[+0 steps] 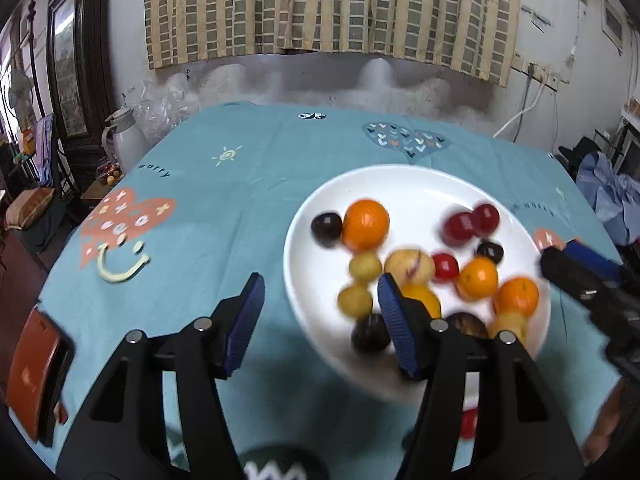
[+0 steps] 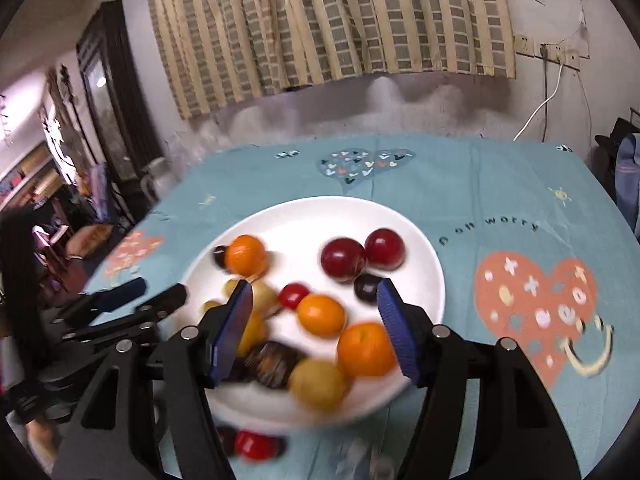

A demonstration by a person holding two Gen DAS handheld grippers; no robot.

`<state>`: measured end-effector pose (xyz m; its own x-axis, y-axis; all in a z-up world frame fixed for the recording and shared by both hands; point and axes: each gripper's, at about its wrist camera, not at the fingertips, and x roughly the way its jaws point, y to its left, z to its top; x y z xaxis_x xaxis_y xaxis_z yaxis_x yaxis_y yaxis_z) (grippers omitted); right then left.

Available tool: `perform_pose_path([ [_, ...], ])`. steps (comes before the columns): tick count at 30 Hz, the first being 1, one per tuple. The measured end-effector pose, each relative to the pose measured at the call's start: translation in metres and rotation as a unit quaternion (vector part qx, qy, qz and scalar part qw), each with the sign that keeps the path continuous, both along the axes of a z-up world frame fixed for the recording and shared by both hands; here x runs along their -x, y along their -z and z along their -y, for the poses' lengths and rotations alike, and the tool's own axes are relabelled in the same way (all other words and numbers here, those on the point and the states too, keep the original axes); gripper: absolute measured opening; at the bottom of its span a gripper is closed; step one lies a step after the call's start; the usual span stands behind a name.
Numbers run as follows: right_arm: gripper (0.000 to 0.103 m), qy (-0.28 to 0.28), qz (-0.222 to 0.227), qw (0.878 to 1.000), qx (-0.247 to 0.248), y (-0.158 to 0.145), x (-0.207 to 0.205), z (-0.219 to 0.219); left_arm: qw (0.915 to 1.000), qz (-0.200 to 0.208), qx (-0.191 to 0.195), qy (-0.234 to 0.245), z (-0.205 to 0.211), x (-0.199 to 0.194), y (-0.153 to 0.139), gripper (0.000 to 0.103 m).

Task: Organize fruits
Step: 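Carry both plums over the plate and open both tools, then grasp the last dark plum with the left tool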

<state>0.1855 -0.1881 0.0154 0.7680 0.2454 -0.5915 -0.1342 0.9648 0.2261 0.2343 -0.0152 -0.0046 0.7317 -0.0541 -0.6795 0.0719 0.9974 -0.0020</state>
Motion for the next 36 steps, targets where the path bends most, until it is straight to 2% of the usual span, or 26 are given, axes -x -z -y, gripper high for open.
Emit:
perform_pose_path([
  [3,0.065,-0.011,0.002,1.0,0.004,-0.004,0.036,0.001,0.9996,0.007,-0.024,0.009,0.0,0.032,0.005,0.069],
  [5,0.066,-0.011,0.001,1.0,0.0,-0.003,0.061,0.002,0.9986,0.009,-0.047,0.023,0.003,0.054,0.012,0.07],
  [11,0.067,-0.011,-0.009,0.998,-0.056,0.024,0.1,0.014,0.9946,0.004,-0.077,0.07,0.021,0.087,0.033,0.07],
  [14,0.067,-0.009,-0.029,0.998,-0.06,0.035,0.094,0.016,0.9918,0.012,-0.088,0.092,0.031,0.089,0.04,0.07],
  [18,0.067,-0.004,-0.031,0.997,-0.077,0.036,0.089,0.022,0.9898,0.027,-0.098,0.1,0.039,0.087,0.042,0.07],
  [23,0.067,0.0,-0.035,0.996,-0.081,0.039,0.088,0.026,0.9914,0.016,-0.072,0.108,0.036,0.083,0.038,0.07],
  [27,0.067,-0.004,-0.043,0.996,-0.072,0.044,0.088,0.021,0.9906,0.022,-0.042,0.128,0.033,0.091,0.032,0.07],
  [31,0.067,-0.005,-0.04,0.997,-0.068,0.043,0.089,0.021,0.9874,0.01,-0.084,0.134,0.046,0.091,0.046,0.071],
  [36,0.067,-0.002,-0.043,0.997,-0.07,0.044,0.089,0.022,0.9878,0.002,-0.075,0.136,0.043,0.088,0.049,0.073],
])
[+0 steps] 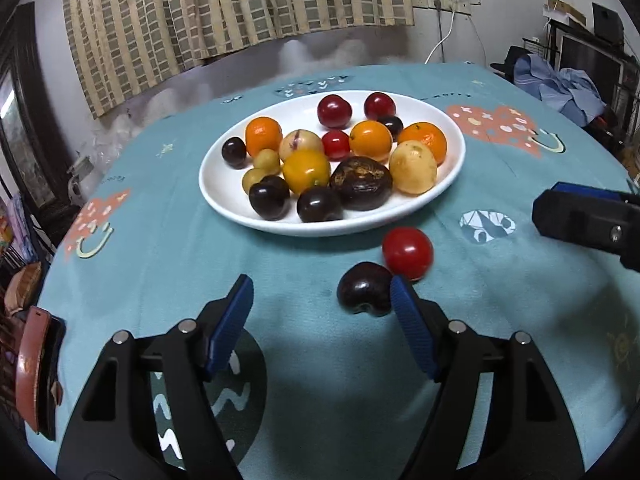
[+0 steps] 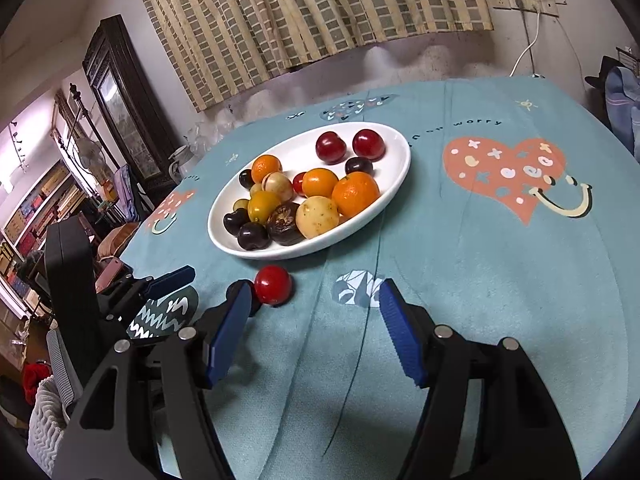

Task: Organize fruits
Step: 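Grasp the last dark plum with the left tool, then hold the dark plum with the left tool while the right tool grasps the red cherry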

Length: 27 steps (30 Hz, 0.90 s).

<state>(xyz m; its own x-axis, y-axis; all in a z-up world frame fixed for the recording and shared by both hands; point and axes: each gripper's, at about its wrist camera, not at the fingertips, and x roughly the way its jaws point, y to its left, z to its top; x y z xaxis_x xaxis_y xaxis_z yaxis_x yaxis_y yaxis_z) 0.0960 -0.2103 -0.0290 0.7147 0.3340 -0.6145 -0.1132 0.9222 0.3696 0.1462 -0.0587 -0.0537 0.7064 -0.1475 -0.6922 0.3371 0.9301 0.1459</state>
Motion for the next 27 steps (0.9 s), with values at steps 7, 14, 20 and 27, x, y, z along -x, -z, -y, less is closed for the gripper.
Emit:
perform_pose_path([
  [7,0.067,-0.005,-0.001,1.0,0.011,0.002,-0.001,-0.005,0.9986,-0.039,-0.003,0.034,0.017,-0.01,0.009,0.066],
  [14,0.067,-0.009,0.006,1.0,0.028,0.002,0.001,-0.008,0.9992,-0.028,0.005,0.028,0.013,-0.007,0.004,0.032],
  [20,0.066,-0.04,-0.006,0.994,0.102,0.009,-0.012,-0.035,0.9974,0.008,0.014,-0.07,-0.03,-0.008,-0.021,0.032],
  [27,0.056,-0.092,-0.014,0.983,0.16,0.016,-0.041,-0.08,0.9923,0.024,0.056,-0.108,-0.057,-0.009,-0.04,0.032],
])
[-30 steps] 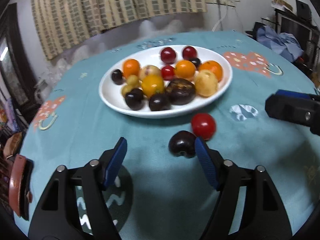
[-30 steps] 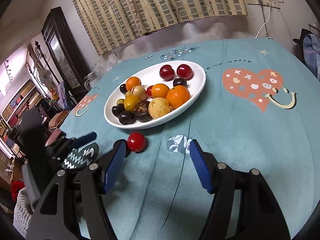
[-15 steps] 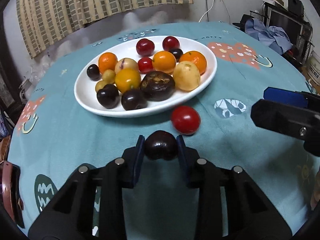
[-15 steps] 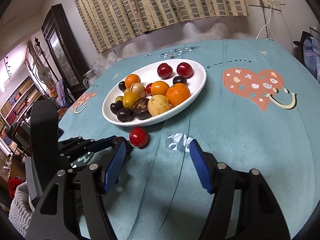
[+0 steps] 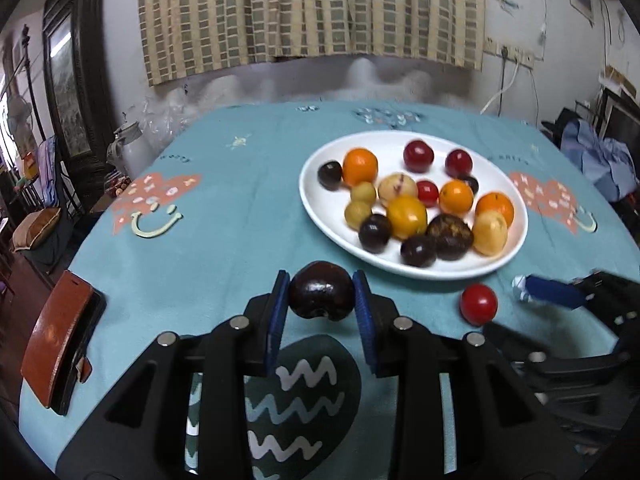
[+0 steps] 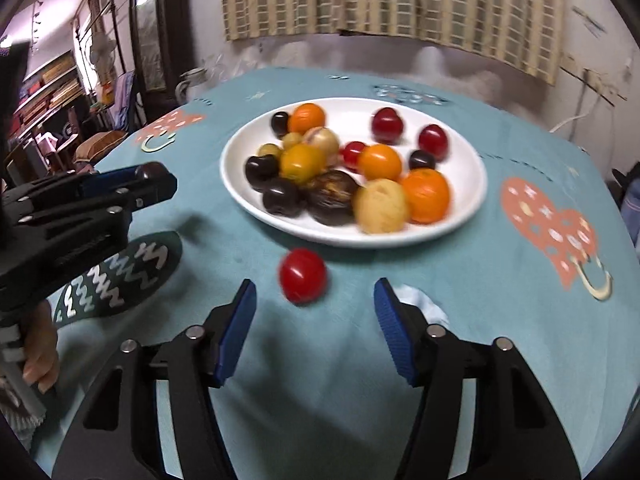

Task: Organize fruits
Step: 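Hold the dark plum with the left tool while the right tool grasps the red cherry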

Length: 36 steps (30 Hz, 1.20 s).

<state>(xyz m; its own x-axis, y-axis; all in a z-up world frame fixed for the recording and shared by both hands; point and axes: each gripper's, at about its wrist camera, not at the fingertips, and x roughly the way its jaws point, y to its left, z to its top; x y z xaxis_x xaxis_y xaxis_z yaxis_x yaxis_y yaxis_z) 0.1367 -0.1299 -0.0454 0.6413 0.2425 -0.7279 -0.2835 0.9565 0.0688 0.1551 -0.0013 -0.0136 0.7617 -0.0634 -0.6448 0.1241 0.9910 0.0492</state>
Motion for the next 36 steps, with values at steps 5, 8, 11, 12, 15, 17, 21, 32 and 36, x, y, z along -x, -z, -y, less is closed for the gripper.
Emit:
perform_pose_path([
  [5,0.045,-0.002,-0.025,1.0,-0.011,0.016,-0.012,0.001,0.9998,0.02,0.006,0.002,-0.002,0.009,-0.012,0.033],
  [8,0.041,0.0,-0.025,0.999,-0.03,0.014,-0.015,0.006,0.9996,0.028,0.004,0.006,0.0,0.012,-0.015,0.033],
  [11,0.037,-0.008,-0.029,0.999,-0.031,0.014,-0.016,0.004,0.9994,0.032,-0.001,0.011,0.004,0.014,-0.016,0.033],
  [12,0.035,-0.009,-0.029,0.999,-0.03,0.014,-0.017,0.002,0.9994,0.032,-0.003,0.011,0.005,0.014,-0.016,0.033],
  [15,0.03,-0.01,-0.031,0.999,-0.035,0.013,-0.021,0.003,0.9992,0.035,-0.011,0.014,0.008,0.015,-0.014,0.033],
  [17,0.029,-0.011,-0.032,0.999,-0.041,0.013,-0.022,0.005,0.999,0.038,-0.016,0.017,0.011,0.017,-0.013,0.033],
  [21,0.029,-0.016,-0.03,0.998,-0.045,0.012,-0.019,0.004,0.9985,0.047,-0.024,0.016,0.013,0.02,-0.013,0.033],
  [32,0.029,0.006,0.032,0.997,-0.069,-0.031,0.002,0.028,0.996,0.084,-0.027,0.012,0.015,0.032,-0.029,0.033],
  [36,0.029,0.018,0.042,0.997,-0.057,-0.041,-0.002,0.042,0.9939,0.102,-0.039,0.011,0.022,0.026,-0.038,0.033],
])
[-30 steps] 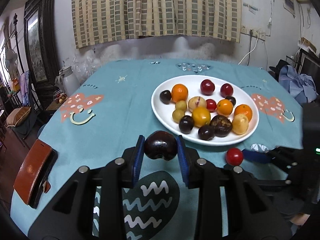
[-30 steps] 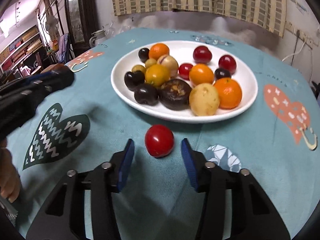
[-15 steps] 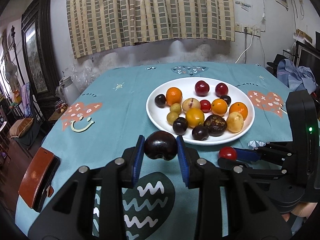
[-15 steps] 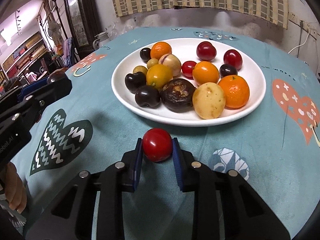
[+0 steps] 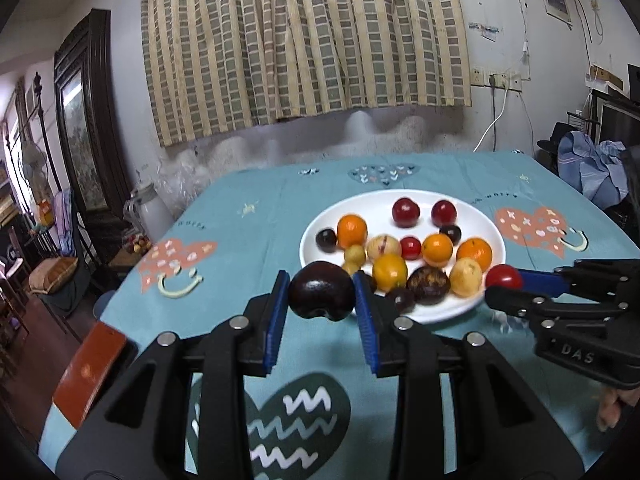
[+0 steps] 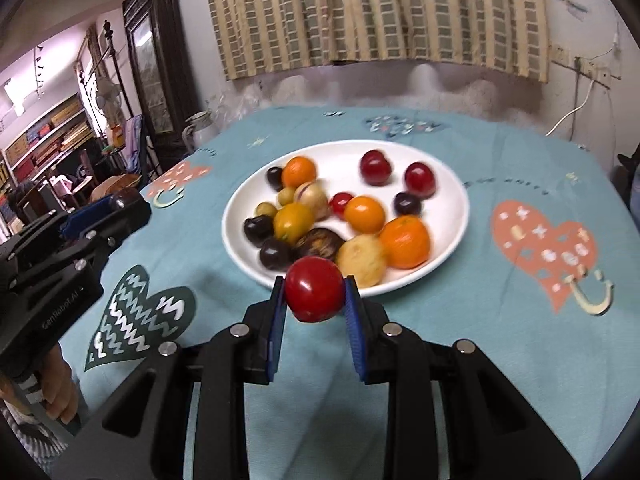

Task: Organize fruits
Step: 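Hold the dark plum with the left tool while the right tool grasps the red cherry, then release the dark plum and red cherry onto the plate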

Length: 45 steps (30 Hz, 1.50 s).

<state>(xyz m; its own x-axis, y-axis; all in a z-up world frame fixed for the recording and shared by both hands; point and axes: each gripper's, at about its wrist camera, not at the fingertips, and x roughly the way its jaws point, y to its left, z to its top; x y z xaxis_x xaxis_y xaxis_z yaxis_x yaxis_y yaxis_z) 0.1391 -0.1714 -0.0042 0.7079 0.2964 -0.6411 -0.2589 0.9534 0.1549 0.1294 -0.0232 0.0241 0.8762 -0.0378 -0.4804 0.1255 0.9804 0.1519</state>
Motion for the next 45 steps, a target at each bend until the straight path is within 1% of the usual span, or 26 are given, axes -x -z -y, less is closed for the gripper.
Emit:
perform_pose_path([
  [2,0.029,0.004,0.007,1.0,0.011,-0.006,-0.006,0.005,0.9999,0.006,-0.012,0.001,0.006,-0.01,-0.006,0.033],
  [6,0.029,0.013,0.019,1.0,0.012,-0.013,-0.019,0.015,0.9994,0.017,-0.03,0.006,0.02,-0.031,-0.014,0.033],
  [10,0.029,0.013,0.028,0.999,0.011,-0.016,-0.037,0.016,0.999,0.023,-0.035,0.016,0.032,-0.051,-0.014,0.033],
  [18,0.029,0.006,0.029,0.999,0.018,-0.004,-0.077,0.012,0.9991,0.001,-0.034,0.026,0.05,-0.098,0.01,0.033],
  [21,0.03,0.002,0.027,0.999,0.032,0.001,-0.087,0.008,0.9991,-0.012,-0.029,0.029,0.052,-0.112,0.02,0.034],
  [22,0.03,0.002,0.026,0.999,0.038,0.003,-0.089,0.007,0.9991,-0.014,-0.029,0.029,0.053,-0.113,0.022,0.035],
  [23,0.031,0.008,0.023,0.999,0.046,0.005,-0.092,0.007,0.9991,-0.014,-0.031,0.026,0.053,-0.115,0.025,0.049],
  [24,0.034,0.011,0.019,0.999,0.047,0.008,-0.093,0.007,0.9991,-0.011,-0.033,0.024,0.053,-0.115,0.026,0.058],
  [25,0.036,0.013,0.019,0.999,0.042,0.009,-0.094,0.009,0.9992,-0.003,-0.037,0.017,0.053,-0.114,0.027,0.061],
  [27,0.05,0.021,0.023,0.999,0.039,0.01,-0.093,0.013,0.9992,-0.003,-0.036,0.019,0.051,-0.114,0.027,0.061],
  [29,0.055,0.025,0.033,0.999,0.032,0.007,-0.088,0.018,0.9995,-0.006,-0.027,0.018,0.049,-0.113,0.025,0.061],
  [33,0.055,0.028,0.043,0.998,0.021,-0.006,-0.077,0.021,0.9994,0.007,-0.027,0.021,0.047,-0.1,0.016,0.062],
  [35,0.055,0.029,0.05,0.998,0.017,-0.016,-0.066,0.021,0.9993,0.016,-0.026,0.024,0.046,-0.087,0.008,0.066],
  [36,0.055,0.029,0.052,0.998,0.015,-0.02,-0.062,0.021,0.9992,0.02,-0.024,0.025,0.045,-0.081,0.004,0.066],
  [39,0.055,0.03,0.063,0.997,0.013,-0.034,-0.039,0.021,0.9988,0.031,-0.022,0.03,0.043,-0.059,-0.01,0.066],
  [43,0.055,0.03,0.073,0.997,0.006,-0.049,-0.005,0.018,0.9984,0.046,-0.012,0.03,0.035,-0.019,-0.028,0.071],
  [45,0.056,0.03,0.074,0.997,-0.003,-0.054,0.014,0.017,0.9984,0.048,-0.005,0.029,0.031,-0.004,-0.032,0.072],
])
